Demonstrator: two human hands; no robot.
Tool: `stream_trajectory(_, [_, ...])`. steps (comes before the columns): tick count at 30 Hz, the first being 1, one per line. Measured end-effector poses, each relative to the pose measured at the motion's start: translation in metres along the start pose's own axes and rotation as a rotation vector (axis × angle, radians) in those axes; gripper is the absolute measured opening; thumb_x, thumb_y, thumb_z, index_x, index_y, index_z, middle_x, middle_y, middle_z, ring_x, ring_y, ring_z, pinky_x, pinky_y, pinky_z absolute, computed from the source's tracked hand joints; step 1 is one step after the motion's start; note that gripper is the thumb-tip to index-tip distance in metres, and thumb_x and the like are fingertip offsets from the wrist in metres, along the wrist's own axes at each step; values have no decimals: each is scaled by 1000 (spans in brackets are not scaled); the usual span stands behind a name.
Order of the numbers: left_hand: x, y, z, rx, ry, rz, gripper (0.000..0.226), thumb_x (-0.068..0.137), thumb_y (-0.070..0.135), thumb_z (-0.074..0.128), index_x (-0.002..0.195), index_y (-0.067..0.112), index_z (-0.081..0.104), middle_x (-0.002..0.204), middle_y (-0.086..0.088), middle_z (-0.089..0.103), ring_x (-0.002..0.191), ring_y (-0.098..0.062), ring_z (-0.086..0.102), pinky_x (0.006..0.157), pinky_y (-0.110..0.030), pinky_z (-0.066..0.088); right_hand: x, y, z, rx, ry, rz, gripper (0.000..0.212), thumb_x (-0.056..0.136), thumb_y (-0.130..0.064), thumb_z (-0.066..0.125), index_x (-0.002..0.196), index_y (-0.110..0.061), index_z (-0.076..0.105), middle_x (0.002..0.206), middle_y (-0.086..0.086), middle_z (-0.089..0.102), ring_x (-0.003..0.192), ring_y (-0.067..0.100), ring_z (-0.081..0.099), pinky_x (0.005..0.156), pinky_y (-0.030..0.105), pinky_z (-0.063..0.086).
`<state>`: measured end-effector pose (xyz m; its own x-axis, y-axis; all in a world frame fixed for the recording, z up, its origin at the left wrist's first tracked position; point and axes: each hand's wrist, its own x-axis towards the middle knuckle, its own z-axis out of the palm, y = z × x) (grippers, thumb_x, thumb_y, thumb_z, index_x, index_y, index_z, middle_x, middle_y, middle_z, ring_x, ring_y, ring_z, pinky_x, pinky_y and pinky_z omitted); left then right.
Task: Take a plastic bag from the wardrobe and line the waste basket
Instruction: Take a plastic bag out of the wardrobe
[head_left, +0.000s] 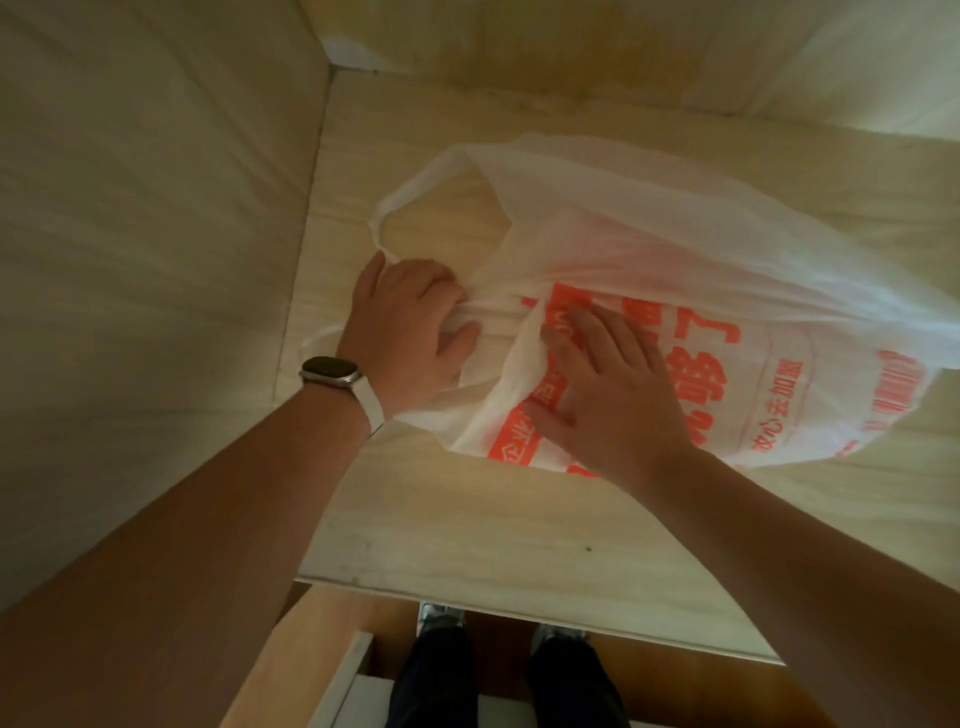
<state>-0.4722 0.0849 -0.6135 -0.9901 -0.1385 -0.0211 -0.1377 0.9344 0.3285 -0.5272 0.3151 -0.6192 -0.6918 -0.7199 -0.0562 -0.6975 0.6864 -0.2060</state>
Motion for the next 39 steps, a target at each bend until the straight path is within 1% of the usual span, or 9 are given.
stream_trajectory(9, [-61, 12, 1, 42, -116, -16, 82, 70, 74, 55, 130, 19, 52, 105, -1, 65, 102, -27, 60, 110, -47, 24, 16, 3, 7, 22, 126, 57, 63, 82, -47, 60, 133, -11, 55, 139, 11, 54, 128, 33, 46, 112, 48, 28])
stream_trajectory(14, [-58, 3, 14, 17, 140, 82, 35, 79, 47, 66, 84, 13, 68, 76, -6, 61, 73, -30, 58, 77, -40, 39, 16, 6, 8, 32, 117, 28, 58, 79, -43, 61, 127, -11, 58, 135, 10, 56, 126, 34, 48, 109, 48, 32])
stream_trajectory(16, [-48, 4, 16, -71, 204, 120, 34, 79, 40, 70, 73, 8, 66, 86, -13, 62, 83, -30, 56, 75, -39, 42, 17, 7, 9, 52, 117, 23, 56, 83, -44, 56, 127, -9, 58, 134, 11, 56, 126, 34, 48, 110, 49, 33])
stream_trajectory(20, [-23, 21, 9, -228, 259, 157, 35, 80, 29, 75, 66, 4, 54, 131, -28, 52, 125, -36, 44, 103, -38, 36, 16, 9, 8, 106, 71, -3, 65, 94, -62, 40, 125, -7, 59, 132, 12, 57, 124, 35, 48, 108, 50, 36])
stream_trajectory(22, [-14, 29, 9, -307, 238, 95, 35, 81, 31, 71, 68, 5, 51, 140, -27, 45, 131, -35, 42, 104, -38, 39, 15, 12, 8, 118, 69, -42, 55, 94, -53, 48, 122, -7, 60, 130, 13, 58, 123, 37, 50, 106, 51, 37])
stream_trajectory(26, [-7, 36, 23, -397, 171, -127, 38, 81, 40, 71, 80, 9, 50, 148, -17, 41, 125, -28, 52, 82, -29, 44, 13, 15, 8, 151, 71, -74, 42, 83, -30, 69, 119, -9, 63, 128, 13, 59, 121, 38, 52, 104, 50, 38])
stream_trajectory(32, [3, 49, 25, -505, 238, -301, 45, 78, 36, 77, 107, 12, 53, 123, 2, 59, 106, -13, 59, 83, -29, 50, 14, 18, 2, 313, 54, -71, 39, 91, -35, 51, 118, -10, 64, 123, 9, 62, 117, 33, 56, 100, 51, 41])
stream_trajectory(35, [6, 58, 20, -636, 191, -345, 55, 82, 26, 76, 130, 17, 50, 109, 15, 59, 92, 3, 58, 79, -12, 48, 16, 18, -4, 351, 16, -64, 41, 91, -37, 48, 119, -13, 64, 122, 6, 64, 115, 31, 57, 99, 50, 42])
stream_trajectory(39, [5, 59, 15, -605, 147, -327, 30, 86, 24, 68, 116, 20, 67, 107, 7, 70, 96, -6, 65, 82, -22, 52, 15, 17, -19, 542, -10, 47, 43, 90, -46, 47, 119, -20, 64, 112, -5, 65, 105, 13, 54, 91, 25, 41])
